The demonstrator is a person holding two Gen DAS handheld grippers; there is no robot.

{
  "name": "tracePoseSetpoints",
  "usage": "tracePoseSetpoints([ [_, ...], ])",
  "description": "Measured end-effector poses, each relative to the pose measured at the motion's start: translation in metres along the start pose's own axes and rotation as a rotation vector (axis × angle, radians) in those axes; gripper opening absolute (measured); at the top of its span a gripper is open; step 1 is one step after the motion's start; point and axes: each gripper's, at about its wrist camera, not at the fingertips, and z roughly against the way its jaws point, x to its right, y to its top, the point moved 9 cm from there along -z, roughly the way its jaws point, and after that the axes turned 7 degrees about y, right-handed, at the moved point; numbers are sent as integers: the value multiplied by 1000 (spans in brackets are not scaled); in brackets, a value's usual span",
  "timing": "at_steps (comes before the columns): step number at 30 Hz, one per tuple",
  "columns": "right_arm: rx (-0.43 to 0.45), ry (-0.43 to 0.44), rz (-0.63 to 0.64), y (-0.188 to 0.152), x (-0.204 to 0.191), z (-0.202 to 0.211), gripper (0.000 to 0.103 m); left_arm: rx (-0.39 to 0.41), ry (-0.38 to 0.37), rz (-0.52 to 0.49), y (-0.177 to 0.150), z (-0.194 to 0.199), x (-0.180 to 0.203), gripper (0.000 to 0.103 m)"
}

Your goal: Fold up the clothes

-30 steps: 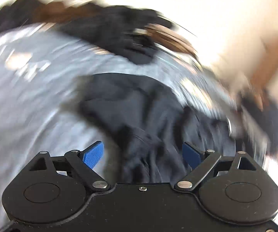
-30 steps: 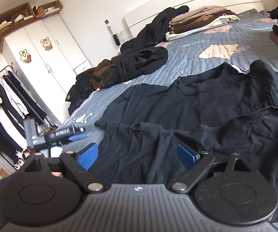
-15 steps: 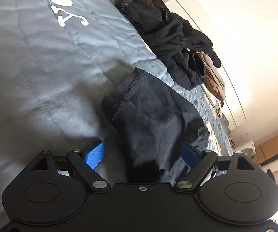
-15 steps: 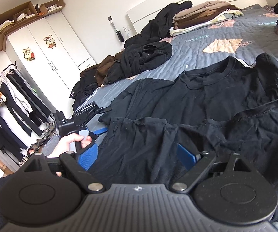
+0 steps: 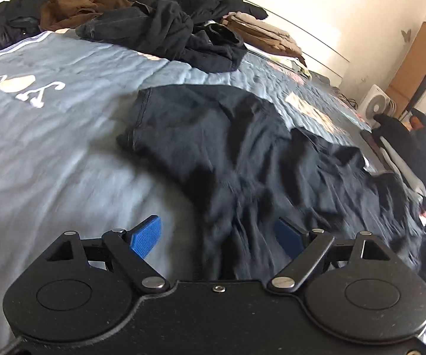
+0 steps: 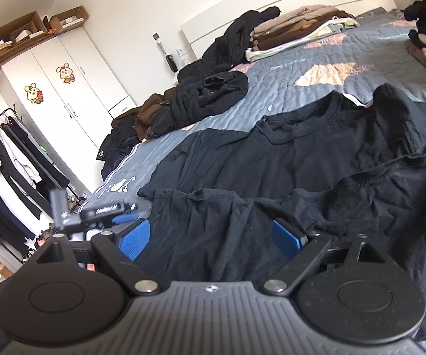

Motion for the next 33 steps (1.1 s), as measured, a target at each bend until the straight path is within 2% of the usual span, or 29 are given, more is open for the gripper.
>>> tracePoseSetpoints([
  [2,-3,3,1,1,0,1,89,-25,-22,-68,-18,18,12,83],
  [5,-15,6,3,2,0,1,90,-39,-40,-234,-45,40,28,83],
  [7,-22,9,10,1,-2,1,90,-56,-40,-310,-56,45,30,81],
  [9,-24,11,23,1,-6,2,90,-69,-35,-299,-60,46,23,70],
  [11,-25,16,35,1,-10,2,90,-81,-69,-226,-59,45,15,45],
  [13,-26,21,44,0,-14,1,90,-103,-76,-188,-61,41,12,40],
  [18,-34,29,58,-2,-20,-2,90,-117,-68,-222,-68,37,20,39],
  [20,-36,30,65,-2,-22,-3,90,-121,-67,-231,-71,39,23,20],
  [22,-39,30,71,-2,-24,-3,90,-127,-66,-227,-72,45,24,11],
  [24,-38,30,73,-2,-24,-3,90,-135,-74,-223,-74,51,25,9],
  [29,-33,32,65,0,-23,-2,90,-157,-150,-208,-82,72,31,6],
  [33,-40,30,78,1,-22,2,90,-149,-153,-260,-89,89,37,5],
])
